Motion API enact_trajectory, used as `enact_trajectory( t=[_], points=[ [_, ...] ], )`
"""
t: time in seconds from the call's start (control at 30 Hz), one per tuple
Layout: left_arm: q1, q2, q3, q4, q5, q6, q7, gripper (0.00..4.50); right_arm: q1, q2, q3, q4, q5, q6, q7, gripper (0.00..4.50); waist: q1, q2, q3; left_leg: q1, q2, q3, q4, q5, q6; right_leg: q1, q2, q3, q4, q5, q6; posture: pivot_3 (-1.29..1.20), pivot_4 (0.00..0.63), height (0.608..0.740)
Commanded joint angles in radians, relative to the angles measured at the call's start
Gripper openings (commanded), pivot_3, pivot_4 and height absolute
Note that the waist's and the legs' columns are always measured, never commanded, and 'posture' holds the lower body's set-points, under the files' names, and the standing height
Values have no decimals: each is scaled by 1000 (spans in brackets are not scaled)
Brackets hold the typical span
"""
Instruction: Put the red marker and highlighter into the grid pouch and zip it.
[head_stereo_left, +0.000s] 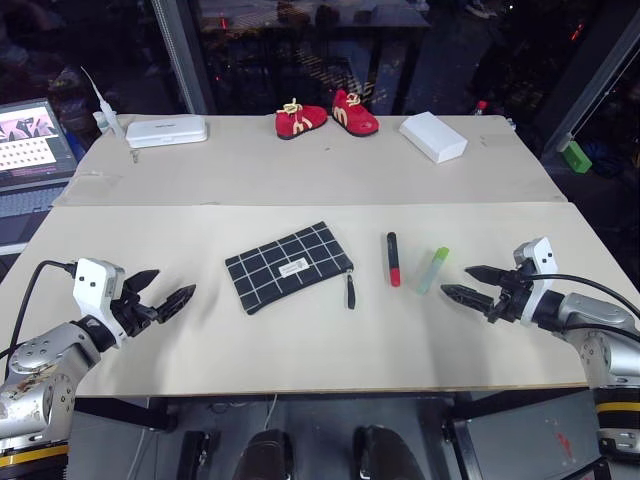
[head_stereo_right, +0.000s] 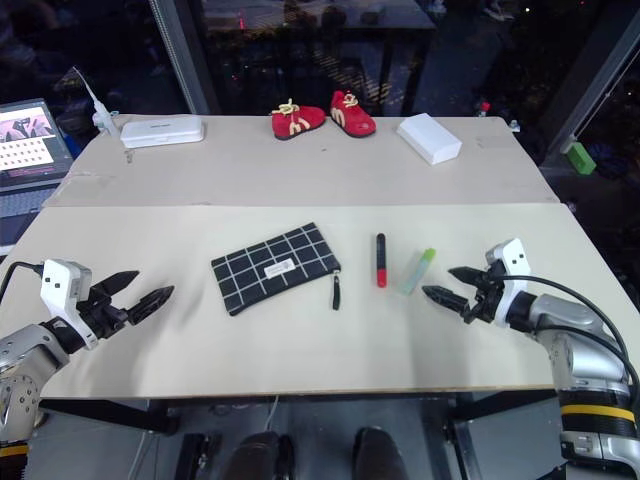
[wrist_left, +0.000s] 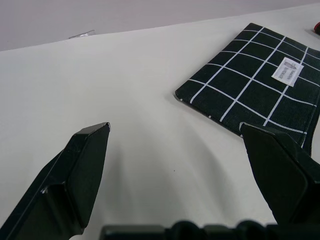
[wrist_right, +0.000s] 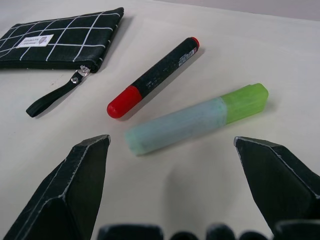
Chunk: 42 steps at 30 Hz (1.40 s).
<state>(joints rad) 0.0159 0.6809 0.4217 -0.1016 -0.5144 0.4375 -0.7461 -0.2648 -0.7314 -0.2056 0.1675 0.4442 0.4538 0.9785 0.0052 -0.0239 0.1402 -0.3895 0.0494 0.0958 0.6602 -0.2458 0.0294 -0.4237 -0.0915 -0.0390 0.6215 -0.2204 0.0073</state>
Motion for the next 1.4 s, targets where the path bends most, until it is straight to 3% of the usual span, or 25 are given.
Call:
enact_trajectory(
  t=[0.03,0.07,0.2,0.47,0.53,0.73,0.9,1.13,1.4],
  points=[
    [1,31,-5,-7,4,-58,-69,4500,-8,-8,-14,-22,7,-8,3,4425,0,0,0,0,0,0,0,0,0,0,0,0,0,0,0,0,150,740],
    [9,44,-20,-7,9,-91,-122,4500,-10,-8,-15,-22,9,-4,3,4425,0,0,0,0,0,0,0,0,0,0,0,0,0,0,0,0,150,740],
    [-9,89,-68,47,89,-275,-231,4500,-34,-5,-33,-16,38,25,6,3425,0,0,0,0,0,1,0,0,0,-1,0,0,0,0,0,0,150,740],
    [-69,155,-146,129,228,-497,-296,4500,-70,-12,-10,-100,82,69,41,529,1,0,0,-1,0,1,0,0,0,-1,0,0,0,0,0,0,150,740],
    [-82,161,-167,133,255,-537,-297,4500,-102,16,41,-179,106,106,49,11,-3,0,0,-1,1,1,0,0,0,-1,0,0,0,0,0,0,150,740],
    [-142,157,-235,148,300,-614,-306,4500,-304,180,258,-220,3,116,-42,11,-20,0,0,1,1,1,0,0,0,-2,1,0,3,0,-1,0,150,740],
    [-182,189,-285,254,366,-739,-345,4500,-486,314,451,-26,-204,33,-119,11,-19,1,0,-2,0,2,0,0,0,-5,0,-1,4,0,-1,0,150,740],
    [-214,197,-291,368,365,-837,-358,4500,-627,394,553,305,-409,-168,-182,11,-14,1,0,-13,0,11,1,1,-1,-15,-1,-2,6,1,-1,0,150,740],
    [-197,193,-286,370,350,-852,-354,4500,-644,403,601,400,-511,-290,-123,11,-27,1,0,-13,0,13,1,1,-1,-16,0,-2,7,1,0,0,150,740]
  ],
)
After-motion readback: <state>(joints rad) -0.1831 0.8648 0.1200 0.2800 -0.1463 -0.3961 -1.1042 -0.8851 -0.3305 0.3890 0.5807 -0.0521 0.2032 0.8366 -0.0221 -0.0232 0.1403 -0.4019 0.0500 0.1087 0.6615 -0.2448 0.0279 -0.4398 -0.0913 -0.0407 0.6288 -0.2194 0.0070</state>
